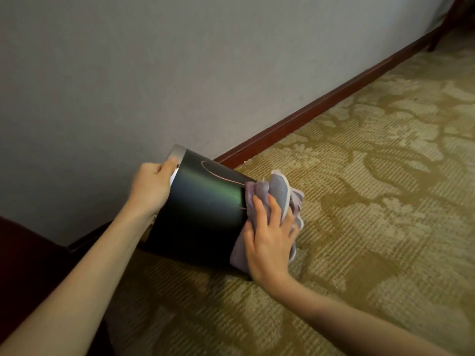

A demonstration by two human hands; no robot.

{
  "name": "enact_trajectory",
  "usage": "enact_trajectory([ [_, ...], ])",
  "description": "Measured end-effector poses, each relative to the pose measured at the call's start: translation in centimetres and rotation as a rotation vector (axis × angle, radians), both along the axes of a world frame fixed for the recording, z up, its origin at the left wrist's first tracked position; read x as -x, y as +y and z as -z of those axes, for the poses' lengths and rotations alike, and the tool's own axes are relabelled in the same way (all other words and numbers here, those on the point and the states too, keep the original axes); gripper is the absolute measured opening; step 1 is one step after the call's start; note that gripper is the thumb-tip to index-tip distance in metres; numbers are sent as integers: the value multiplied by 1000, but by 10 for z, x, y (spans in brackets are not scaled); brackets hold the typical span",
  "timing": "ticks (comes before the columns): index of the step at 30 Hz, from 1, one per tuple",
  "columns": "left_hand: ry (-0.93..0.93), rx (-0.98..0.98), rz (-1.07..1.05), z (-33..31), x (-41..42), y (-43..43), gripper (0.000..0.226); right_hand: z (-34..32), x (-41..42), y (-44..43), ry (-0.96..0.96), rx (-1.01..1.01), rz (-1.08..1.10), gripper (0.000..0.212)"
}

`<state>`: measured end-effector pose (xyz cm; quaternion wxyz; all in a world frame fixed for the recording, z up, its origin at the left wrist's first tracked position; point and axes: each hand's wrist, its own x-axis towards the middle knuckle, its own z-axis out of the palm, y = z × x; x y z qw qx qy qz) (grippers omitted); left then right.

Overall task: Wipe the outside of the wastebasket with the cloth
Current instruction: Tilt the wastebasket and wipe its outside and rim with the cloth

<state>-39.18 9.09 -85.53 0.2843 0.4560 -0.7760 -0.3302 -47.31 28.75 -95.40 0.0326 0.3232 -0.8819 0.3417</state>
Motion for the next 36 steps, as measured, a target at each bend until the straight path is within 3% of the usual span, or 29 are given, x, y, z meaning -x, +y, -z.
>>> enact_trajectory([
  [6, 27, 98, 141, -7, 8, 10, 45, 15, -2, 5, -30, 59, 33, 48],
  [13, 64, 72, 277, -7, 11, 28, 48, 5, 30, 5, -52, 67, 66, 49],
  [23, 110, 1, 371, 0, -6, 27, 62, -16, 93, -19, -239, -11, -105, 38],
  [29, 104, 22, 405, -1, -9, 27, 61, -21, 126, -37, -452, -46, -260, 37],
  [32, 60, 37, 357, -3, -2, 26, 75, -19, 119, -31, -430, 2, -188, 39],
  [36, 13, 102, 330, -5, 2, 24, 64, -13, 90, -15, -355, 57, -10, 39],
])
